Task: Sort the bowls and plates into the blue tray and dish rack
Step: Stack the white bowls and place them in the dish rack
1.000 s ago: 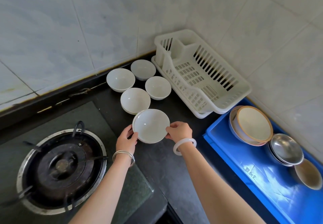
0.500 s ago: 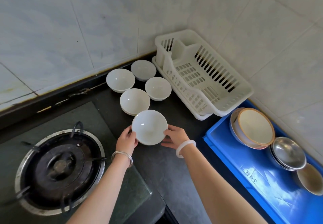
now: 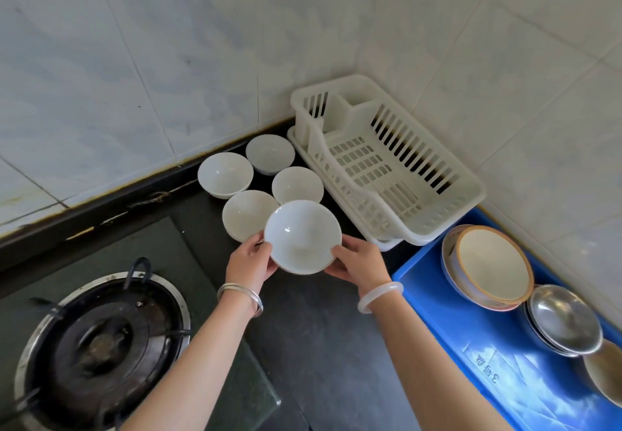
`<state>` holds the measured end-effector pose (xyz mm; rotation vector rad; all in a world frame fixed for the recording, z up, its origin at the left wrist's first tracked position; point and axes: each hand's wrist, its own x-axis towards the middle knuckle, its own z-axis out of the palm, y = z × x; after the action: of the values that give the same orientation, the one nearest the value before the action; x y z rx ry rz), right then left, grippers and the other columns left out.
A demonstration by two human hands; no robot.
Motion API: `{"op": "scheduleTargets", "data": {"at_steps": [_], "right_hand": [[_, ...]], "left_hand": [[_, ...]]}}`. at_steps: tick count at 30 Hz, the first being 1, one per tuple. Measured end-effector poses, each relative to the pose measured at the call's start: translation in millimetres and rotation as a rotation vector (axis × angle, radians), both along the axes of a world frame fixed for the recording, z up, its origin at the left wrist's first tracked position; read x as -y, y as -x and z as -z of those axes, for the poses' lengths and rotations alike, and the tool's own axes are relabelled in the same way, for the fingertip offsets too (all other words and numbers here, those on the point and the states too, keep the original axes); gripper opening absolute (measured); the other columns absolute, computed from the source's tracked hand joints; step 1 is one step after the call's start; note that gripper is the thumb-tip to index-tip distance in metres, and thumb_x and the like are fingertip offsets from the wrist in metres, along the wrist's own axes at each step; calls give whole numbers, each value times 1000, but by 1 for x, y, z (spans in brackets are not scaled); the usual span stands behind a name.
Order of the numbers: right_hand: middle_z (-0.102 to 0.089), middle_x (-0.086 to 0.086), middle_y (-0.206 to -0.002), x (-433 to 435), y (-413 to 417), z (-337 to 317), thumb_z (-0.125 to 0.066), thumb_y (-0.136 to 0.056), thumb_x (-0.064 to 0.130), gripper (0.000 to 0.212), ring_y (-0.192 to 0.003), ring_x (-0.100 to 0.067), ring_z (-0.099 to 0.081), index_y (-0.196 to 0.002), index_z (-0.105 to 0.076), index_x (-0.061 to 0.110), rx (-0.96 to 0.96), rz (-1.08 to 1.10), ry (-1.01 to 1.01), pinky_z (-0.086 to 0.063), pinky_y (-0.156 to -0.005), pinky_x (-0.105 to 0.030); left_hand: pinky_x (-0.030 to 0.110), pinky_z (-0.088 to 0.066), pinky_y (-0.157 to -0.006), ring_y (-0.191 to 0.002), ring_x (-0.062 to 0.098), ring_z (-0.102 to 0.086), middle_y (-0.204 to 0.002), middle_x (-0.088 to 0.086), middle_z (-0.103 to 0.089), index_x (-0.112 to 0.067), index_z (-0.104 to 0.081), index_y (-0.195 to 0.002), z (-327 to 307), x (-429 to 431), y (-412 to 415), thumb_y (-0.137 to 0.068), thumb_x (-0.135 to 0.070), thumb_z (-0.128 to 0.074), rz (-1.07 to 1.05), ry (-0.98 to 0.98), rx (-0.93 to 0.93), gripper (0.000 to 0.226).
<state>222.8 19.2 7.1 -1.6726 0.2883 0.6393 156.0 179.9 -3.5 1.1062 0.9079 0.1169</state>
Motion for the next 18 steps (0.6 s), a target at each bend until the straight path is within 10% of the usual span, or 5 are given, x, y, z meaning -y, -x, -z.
{"op": "scheduleTargets", "data": {"at_steps": [12,18], "right_hand": [[-70,-8,-97,34,-149,-70,-62,-85,7,20,-82,-22,-72,-103,-67,13,172,166,-70,-60,-73,-30],[-67,-8,-78,40,-226,-49,-56,-85,-2,14,-65,-16,-70,-90,-67,6,136,202,-113,-59,-59,-30]], "left_hand": [[30,-54,-67,-94,30,-60,-97,10,-56,-13,-53,-99,-75,24,-167,-87,-7,-52,135,-39,153,13],[48,-53,-83,-60,18,-51,-69,3,-52,-15,-57,-79,-65,35,-256,-86,-7,-48,203,-170,120,13]]}}
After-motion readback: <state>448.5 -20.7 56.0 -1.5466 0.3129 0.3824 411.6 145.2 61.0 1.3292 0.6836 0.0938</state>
